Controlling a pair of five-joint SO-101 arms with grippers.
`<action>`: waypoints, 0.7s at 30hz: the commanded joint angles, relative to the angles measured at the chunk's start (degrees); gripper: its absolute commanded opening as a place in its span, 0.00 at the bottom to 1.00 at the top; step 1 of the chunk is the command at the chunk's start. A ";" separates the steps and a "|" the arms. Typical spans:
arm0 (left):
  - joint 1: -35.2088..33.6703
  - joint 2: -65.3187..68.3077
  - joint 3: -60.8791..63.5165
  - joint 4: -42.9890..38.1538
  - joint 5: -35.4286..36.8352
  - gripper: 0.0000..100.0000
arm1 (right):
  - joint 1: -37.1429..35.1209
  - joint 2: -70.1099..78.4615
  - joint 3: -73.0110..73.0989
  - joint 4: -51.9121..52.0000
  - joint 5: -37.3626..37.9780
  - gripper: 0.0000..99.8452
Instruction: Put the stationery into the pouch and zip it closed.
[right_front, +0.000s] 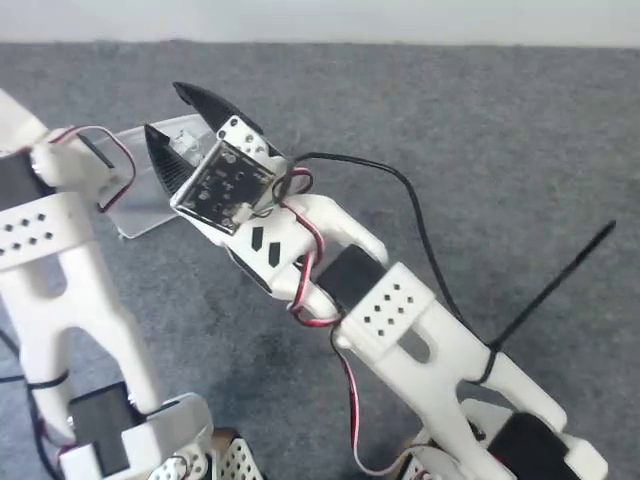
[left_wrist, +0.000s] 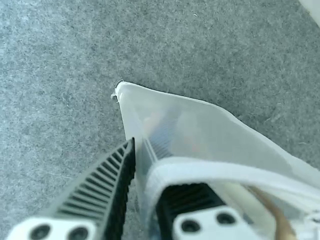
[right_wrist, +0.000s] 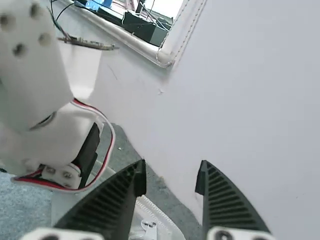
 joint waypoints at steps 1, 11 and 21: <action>0.26 -3.60 -1.54 -1.49 -0.44 0.01 | 0.92 -4.88 -0.88 0.48 -3.69 0.16; 0.00 -3.60 -1.54 -1.49 -0.44 0.01 | 3.38 -7.60 -1.76 0.66 -4.22 0.16; -11.87 -3.69 -3.47 -1.93 6.42 0.01 | 5.93 -6.90 -9.14 12.26 -4.66 0.16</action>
